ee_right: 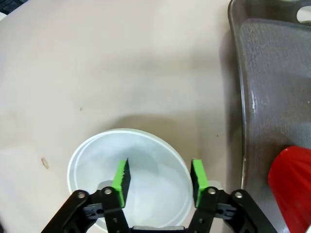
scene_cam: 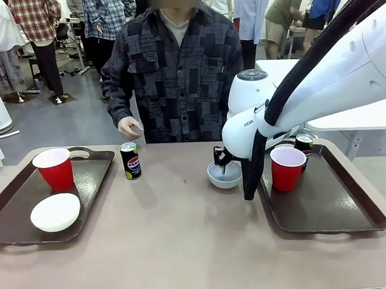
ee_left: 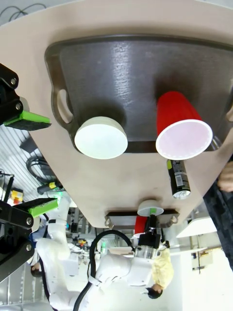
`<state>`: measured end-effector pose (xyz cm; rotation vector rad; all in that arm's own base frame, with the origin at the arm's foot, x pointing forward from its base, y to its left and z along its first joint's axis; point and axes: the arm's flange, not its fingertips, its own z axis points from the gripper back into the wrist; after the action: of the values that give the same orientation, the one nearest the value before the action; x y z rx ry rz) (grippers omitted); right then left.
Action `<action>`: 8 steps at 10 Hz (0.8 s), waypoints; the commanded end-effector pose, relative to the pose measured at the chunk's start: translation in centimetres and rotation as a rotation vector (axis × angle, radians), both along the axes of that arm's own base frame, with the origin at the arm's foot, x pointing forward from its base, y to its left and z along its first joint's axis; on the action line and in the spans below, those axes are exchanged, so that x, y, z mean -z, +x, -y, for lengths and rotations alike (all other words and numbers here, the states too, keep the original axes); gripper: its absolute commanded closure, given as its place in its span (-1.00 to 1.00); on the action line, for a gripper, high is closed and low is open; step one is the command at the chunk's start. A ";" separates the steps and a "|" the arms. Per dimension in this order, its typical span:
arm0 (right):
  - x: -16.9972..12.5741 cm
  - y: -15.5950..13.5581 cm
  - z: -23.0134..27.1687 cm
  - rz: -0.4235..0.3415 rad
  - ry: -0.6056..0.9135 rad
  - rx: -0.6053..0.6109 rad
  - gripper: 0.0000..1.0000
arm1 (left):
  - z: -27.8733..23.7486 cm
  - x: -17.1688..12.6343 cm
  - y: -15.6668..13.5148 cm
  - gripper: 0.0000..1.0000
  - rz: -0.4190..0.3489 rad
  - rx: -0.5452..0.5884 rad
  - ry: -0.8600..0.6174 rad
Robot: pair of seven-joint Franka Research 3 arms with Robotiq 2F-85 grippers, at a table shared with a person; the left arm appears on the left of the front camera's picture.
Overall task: Prepare tableware on both trays.
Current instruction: Pick up a Picnic Bowl from the table and place it on a Handle tray.
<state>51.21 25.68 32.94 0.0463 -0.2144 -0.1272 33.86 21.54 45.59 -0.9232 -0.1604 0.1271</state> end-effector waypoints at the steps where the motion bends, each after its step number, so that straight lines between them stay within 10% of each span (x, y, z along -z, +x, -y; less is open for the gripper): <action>1: 0.1 0.3 -0.4 0.021 -0.021 0.005 1.00 | 0.0 -0.1 0.0 -0.49 0.002 -0.002 -0.002; 8: -2.8 -3.4 -0.3 -0.038 -0.046 0.025 0.71 | 0.0 -0.1 0.0 -0.49 0.002 -0.002 -0.002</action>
<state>49.87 25.73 34.64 0.0116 -0.1899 -0.1271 33.86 21.54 45.58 -0.9233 -0.1603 0.1271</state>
